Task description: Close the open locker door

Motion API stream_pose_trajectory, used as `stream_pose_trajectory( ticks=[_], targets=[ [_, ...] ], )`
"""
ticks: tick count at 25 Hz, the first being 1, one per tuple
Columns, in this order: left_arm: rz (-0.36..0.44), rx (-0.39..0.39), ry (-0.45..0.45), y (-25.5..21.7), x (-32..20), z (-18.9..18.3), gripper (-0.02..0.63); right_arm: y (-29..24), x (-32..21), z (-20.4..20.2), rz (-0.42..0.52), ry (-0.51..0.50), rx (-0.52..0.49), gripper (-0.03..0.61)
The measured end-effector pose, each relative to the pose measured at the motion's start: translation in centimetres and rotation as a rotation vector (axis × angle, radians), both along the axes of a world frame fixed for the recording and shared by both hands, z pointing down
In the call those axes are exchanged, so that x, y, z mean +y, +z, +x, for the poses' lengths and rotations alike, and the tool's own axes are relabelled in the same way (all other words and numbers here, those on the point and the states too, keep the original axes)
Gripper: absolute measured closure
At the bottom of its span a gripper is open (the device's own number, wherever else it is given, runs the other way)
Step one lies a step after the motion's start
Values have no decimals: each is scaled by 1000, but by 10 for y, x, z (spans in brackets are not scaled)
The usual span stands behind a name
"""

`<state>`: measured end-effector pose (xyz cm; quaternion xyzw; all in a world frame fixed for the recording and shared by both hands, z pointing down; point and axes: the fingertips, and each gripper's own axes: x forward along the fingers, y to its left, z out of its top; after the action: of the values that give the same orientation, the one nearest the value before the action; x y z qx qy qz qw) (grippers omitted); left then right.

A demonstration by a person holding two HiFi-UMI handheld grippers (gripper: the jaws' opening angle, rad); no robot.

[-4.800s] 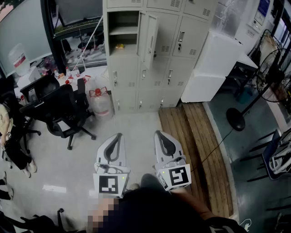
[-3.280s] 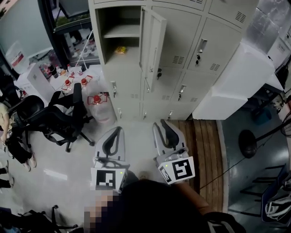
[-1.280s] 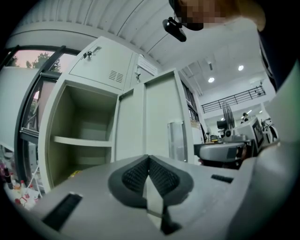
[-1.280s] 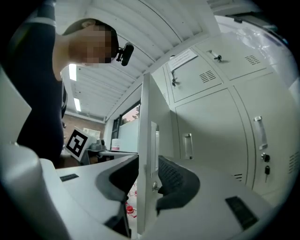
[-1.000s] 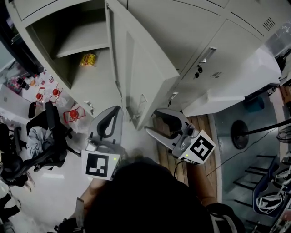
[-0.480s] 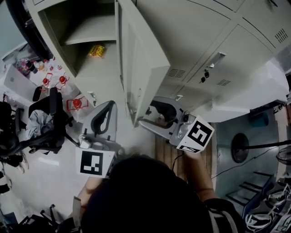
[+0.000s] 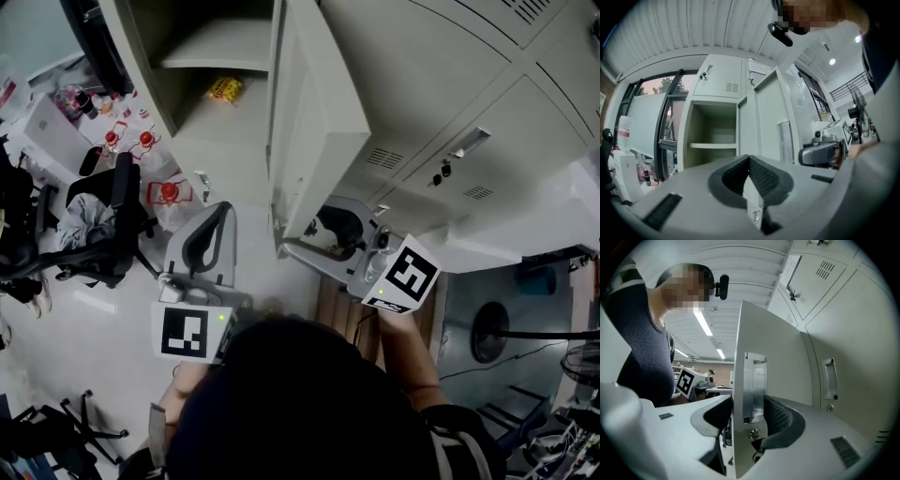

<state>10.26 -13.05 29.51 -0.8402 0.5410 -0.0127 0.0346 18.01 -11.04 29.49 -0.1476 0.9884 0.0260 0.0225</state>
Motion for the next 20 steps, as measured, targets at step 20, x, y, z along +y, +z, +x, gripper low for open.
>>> stream_pose_trajectory(
  ticks=[20],
  targets=[
    [-18,-5,-191,6,27,-39,612,0,7,-42,38,-23,0,428]
  ],
)
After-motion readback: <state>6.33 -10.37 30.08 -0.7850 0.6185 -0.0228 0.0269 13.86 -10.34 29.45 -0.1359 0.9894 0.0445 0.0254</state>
